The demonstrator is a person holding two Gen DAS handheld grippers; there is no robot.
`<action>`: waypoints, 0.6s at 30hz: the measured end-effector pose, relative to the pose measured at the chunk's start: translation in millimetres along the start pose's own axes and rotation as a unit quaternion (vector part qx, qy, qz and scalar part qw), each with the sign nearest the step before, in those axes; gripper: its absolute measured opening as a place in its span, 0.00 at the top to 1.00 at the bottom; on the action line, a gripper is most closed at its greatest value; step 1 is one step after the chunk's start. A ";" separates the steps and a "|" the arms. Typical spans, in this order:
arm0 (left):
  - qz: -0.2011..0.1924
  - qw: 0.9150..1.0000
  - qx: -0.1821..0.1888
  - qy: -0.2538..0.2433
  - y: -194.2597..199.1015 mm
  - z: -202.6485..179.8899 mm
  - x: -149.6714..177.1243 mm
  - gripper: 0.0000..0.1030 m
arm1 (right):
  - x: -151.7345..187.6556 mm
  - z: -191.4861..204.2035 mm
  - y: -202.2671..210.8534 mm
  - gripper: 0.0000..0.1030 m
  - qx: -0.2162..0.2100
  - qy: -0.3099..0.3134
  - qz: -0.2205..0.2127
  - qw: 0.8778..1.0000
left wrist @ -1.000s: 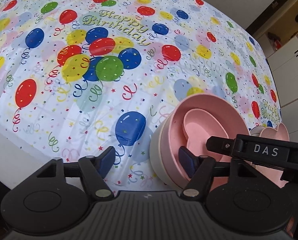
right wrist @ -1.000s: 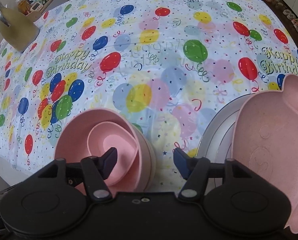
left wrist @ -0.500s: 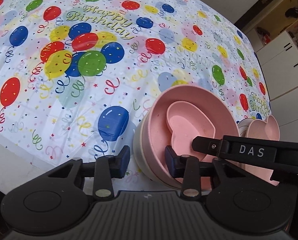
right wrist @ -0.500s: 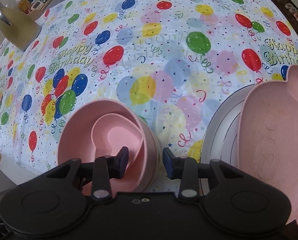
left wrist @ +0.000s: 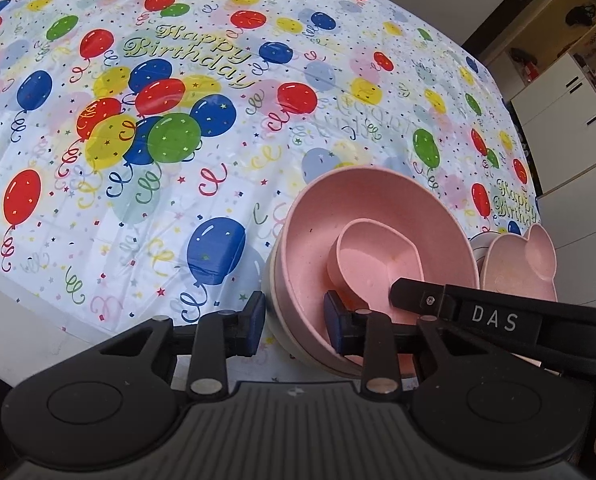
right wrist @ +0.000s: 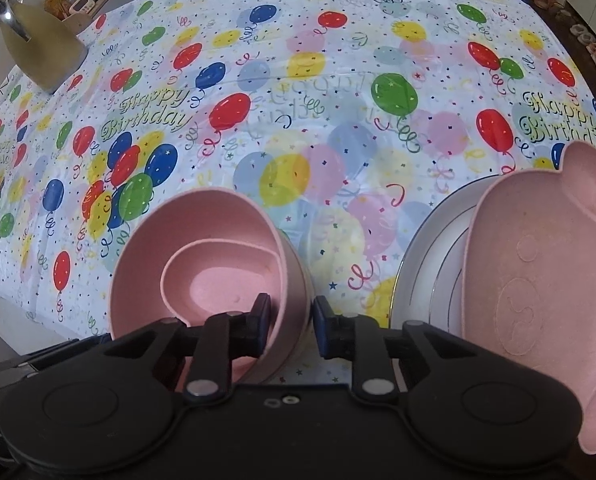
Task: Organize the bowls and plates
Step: 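Close both grippers on the pink bowl rim, then lift the nested bowls with both grippers over the pink bear plate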
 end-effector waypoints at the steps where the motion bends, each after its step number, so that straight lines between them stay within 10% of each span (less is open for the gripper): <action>1: -0.001 1.000 0.000 -0.001 1.5 -2.2 -0.2 0.70 | -0.3 -0.7 1.9 0.80 0.000 0.001 -0.003 1.000; 18: -0.015 0.999 0.003 -0.038 31.8 -71.2 -12.6 0.70 | -13.9 -41.8 59.3 0.80 -0.016 -0.010 -0.032 0.999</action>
Point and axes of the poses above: each gripper's, at about its wrist camera, not at the fingertips, and y roughly against the way its jaws point, z to its left, x to its underside, the point moved 3 cm from there along -y, roughly the way its jaws point, and after that the axes turned 9 degrees about -y, right-handed, at the moved point
